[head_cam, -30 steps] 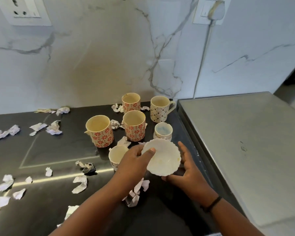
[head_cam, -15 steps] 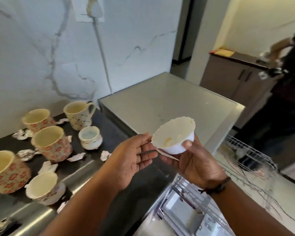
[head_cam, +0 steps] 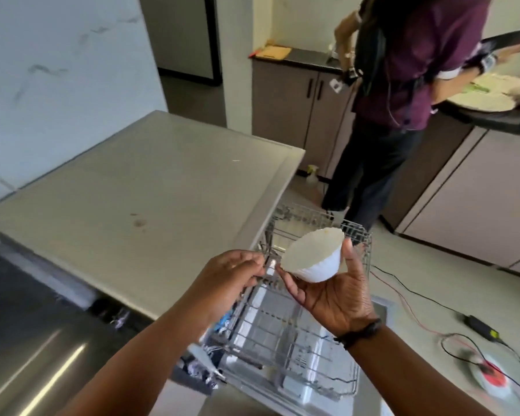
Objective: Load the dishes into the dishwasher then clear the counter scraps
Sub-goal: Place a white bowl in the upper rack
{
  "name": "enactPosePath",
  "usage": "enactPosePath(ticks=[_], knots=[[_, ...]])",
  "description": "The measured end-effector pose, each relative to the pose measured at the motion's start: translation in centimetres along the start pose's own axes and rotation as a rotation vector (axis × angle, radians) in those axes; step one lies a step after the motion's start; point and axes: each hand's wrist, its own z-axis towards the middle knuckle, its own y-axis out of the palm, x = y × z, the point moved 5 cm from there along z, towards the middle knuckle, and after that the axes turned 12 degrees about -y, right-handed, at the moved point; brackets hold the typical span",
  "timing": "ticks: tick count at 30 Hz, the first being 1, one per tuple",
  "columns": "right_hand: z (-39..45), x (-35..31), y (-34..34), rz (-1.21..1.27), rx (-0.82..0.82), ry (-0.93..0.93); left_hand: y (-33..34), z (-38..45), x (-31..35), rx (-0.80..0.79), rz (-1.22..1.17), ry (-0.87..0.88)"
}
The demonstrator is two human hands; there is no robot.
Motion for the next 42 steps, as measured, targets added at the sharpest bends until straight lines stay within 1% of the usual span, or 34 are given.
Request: enactPosePath(ticks=[1,3,4,6,7,9,12,14,16,17,19,21,23,25,28,30,32,35,39,42], knots=[[0.7,-2.1,-1.9,0.008,0.047,-0.004,1.8,1.8,0.4,0.014,0.080,0.049],[1.9,-5.7,-5.4,-0.006,0.125,-0.016,4.6,5.1,0.7,0.062,0.366,0.188],[2.5,-7.7,-7.3,-0.021,0.155,-0.020,6.2,6.8,1.0,0.108,0.578,0.272],[3.5,-10.8,-10.9,-0.058,0.221,-0.005,8.6,10.0,1.8,0.249,1.001,0.481],[4.0,-12.1,-12.7,-0.075,0.258,0.003,9.5,11.5,2.0,0.308,1.164,0.549],[4.9,-13.8,-15.9,-0.120,0.332,0.028,10.4,14.5,2.3,0.389,1.350,0.550],[6.4,-14.8,-19.5,-0.245,0.425,0.093,10.1,18.6,2.8,0.466,1.465,0.518],[7.5,-15.0,-21.0,-0.489,0.501,0.142,8.9,21.3,3.2,0.484,1.553,0.502],[9.0,-15.0,-21.8,-0.757,0.538,0.170,7.5,24.0,3.6,0.468,1.639,0.403],[10.0,-14.9,-22.5,-0.857,0.545,0.177,7.0,25.1,3.8,0.468,1.663,0.360],[11.8,-14.5,-23.4,-0.988,0.546,0.195,6.6,26.6,4.4,0.474,1.627,0.341],[13.6,-14.1,-24.4,-1.067,0.574,0.200,6.7,27.4,4.8,0.484,1.573,0.350],[15.6,-13.8,-25.5,-1.101,0.606,0.184,6.8,27.4,5.0,0.493,1.557,0.364],[17.9,-13.4,-26.5,-1.194,0.635,0.204,6.8,27.5,5.2,0.503,1.544,0.391],[20.6,-13.0,-28.2,-1.464,0.686,0.296,6.8,27.6,5.1,0.508,1.540,0.416],[21.7,-13.0,-28.3,-1.714,0.663,0.331,6.7,27.7,5.1,0.507,1.528,0.420],[22.3,-13.0,-28.1,-1.906,0.625,0.317,6.7,27.7,5.2,0.507,1.517,0.418],[22.9,-12.5,-28.4,-2.025,0.590,0.292,6.6,27.7,5.2,0.507,1.521,0.419],[23.7,-11.8,-28.8,-2.162,0.533,0.303,6.6,27.9,5.2,0.507,1.537,0.409],[24.1,-11.3,-29.5,-2.213,0.518,0.295,6.6,28.0,5.2,0.511,1.543,0.399]])
